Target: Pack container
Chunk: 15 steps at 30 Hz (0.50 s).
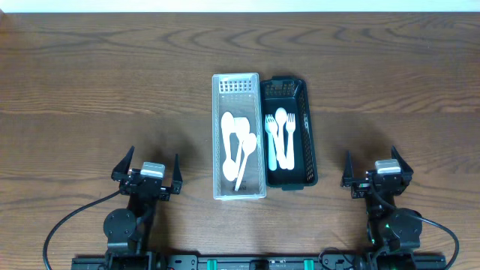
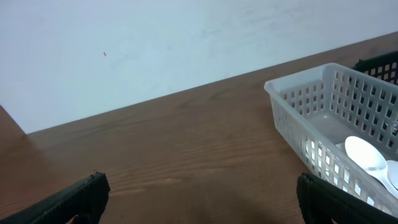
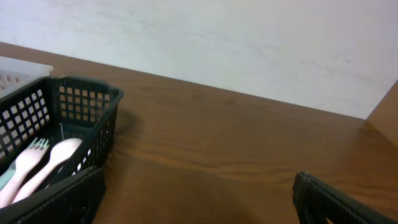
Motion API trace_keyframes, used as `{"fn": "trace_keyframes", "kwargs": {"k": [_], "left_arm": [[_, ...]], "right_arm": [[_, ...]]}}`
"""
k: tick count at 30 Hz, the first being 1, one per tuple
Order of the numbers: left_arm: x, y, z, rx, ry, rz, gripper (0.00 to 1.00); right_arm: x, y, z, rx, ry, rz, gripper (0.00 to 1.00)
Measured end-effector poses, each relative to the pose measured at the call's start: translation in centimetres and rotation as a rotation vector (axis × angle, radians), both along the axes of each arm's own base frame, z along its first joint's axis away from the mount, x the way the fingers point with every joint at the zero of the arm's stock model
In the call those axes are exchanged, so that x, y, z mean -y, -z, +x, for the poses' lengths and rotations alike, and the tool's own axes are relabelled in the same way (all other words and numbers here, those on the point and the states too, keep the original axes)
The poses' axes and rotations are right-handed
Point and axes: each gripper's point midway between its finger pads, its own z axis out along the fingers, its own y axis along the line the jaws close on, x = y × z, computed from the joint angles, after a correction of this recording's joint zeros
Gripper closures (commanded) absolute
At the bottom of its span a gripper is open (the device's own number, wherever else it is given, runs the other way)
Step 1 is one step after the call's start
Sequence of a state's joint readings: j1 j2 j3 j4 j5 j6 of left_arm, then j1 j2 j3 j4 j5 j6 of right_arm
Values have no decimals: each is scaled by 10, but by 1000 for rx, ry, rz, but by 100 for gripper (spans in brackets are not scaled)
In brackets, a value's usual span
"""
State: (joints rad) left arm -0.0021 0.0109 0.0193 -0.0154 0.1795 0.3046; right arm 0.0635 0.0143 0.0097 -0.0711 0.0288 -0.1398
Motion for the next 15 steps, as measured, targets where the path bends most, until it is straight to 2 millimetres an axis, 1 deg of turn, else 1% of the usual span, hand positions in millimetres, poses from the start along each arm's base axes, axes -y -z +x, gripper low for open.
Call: {"fn": "trace_keyframes", "kwargs": {"k": [15], "left_arm": [[0, 0, 0, -6, -4, -43, 2]], "right_arm": [[0, 0, 0, 0, 0, 0, 1]]}}
